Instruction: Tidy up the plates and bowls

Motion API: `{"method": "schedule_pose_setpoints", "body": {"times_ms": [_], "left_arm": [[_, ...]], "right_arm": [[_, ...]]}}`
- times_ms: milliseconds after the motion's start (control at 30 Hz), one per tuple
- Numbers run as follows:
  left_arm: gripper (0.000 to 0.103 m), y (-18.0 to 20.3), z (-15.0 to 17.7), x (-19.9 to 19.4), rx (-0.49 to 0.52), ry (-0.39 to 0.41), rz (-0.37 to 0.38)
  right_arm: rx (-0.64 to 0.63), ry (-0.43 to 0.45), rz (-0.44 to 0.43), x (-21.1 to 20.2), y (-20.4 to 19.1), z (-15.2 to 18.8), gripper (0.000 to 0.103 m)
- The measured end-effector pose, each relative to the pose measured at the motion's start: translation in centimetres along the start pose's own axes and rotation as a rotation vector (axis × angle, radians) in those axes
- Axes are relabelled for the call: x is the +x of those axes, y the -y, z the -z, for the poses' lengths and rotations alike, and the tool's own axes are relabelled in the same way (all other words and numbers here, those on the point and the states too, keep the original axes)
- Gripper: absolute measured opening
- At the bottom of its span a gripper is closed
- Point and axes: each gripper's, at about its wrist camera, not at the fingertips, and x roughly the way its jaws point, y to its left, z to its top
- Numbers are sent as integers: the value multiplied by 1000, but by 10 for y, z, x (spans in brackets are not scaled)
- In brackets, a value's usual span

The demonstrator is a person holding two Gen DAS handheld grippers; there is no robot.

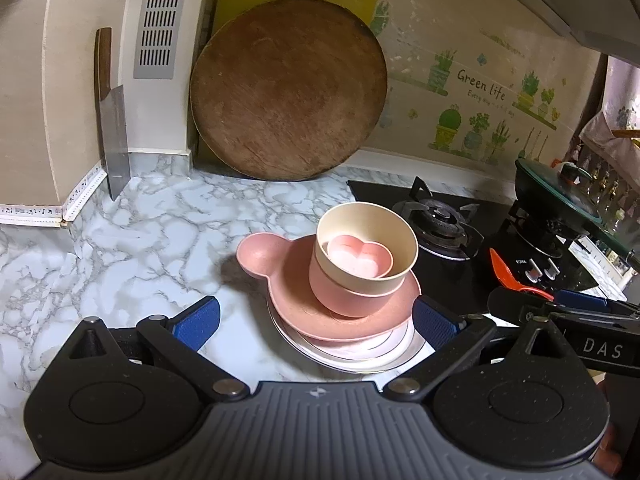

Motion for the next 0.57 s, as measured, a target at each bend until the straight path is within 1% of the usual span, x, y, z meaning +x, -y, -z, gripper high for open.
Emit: {"method": "schedule_pose_setpoints", "body": {"times_ms": [567], "left_arm": [[103, -2, 1, 2, 2, -21, 7]], "right_arm": [[-6, -1, 0, 0, 0, 0, 103]]}}
